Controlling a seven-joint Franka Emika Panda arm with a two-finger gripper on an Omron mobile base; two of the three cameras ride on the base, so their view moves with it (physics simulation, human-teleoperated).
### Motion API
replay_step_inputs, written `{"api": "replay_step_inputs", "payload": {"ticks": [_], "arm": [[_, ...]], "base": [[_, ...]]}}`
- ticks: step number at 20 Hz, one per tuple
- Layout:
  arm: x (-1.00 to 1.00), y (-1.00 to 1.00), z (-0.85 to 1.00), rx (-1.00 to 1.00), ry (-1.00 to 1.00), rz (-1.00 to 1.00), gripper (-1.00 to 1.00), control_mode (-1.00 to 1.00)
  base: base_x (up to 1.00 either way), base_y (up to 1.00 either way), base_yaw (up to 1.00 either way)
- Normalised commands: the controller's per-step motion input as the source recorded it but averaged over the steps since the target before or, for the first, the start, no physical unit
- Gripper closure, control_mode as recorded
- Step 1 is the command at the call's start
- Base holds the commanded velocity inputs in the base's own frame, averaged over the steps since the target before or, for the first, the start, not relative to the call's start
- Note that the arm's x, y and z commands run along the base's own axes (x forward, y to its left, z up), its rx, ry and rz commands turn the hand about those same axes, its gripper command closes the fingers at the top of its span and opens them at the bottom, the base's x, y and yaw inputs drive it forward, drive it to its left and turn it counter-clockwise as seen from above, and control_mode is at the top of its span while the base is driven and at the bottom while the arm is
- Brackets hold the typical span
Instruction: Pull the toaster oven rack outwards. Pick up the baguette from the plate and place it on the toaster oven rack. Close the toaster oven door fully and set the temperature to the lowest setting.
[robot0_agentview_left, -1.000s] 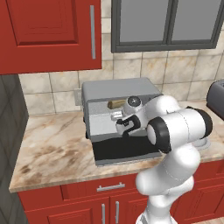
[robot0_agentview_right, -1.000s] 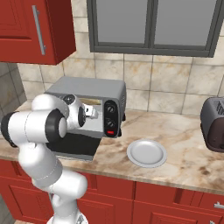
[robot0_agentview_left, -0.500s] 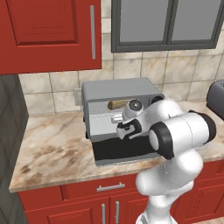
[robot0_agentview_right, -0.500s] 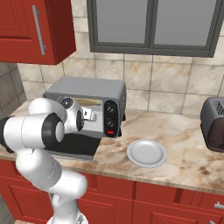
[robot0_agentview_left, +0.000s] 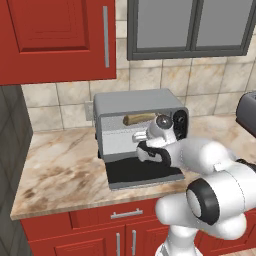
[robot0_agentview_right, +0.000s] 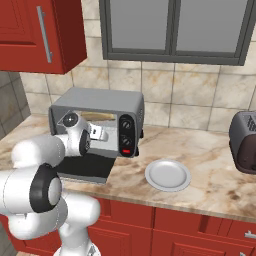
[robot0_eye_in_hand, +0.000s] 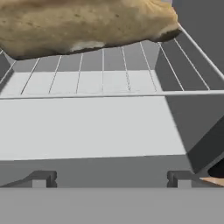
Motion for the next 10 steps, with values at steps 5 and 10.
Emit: {"api": "replay_step_inputs", "payload": {"ticks": [5, 10], "arm": [[-0.3, -0.35, 0.66, -0.02, 0.13, 0.0, -1.0, -1.0], [-0.02, -0.43, 0.41, -0.09, 0.26, 0.0, -1.0, -1.0]], "base": [[0.0, 0.0, 0.0], [0.0, 0.0, 0.0]]}}
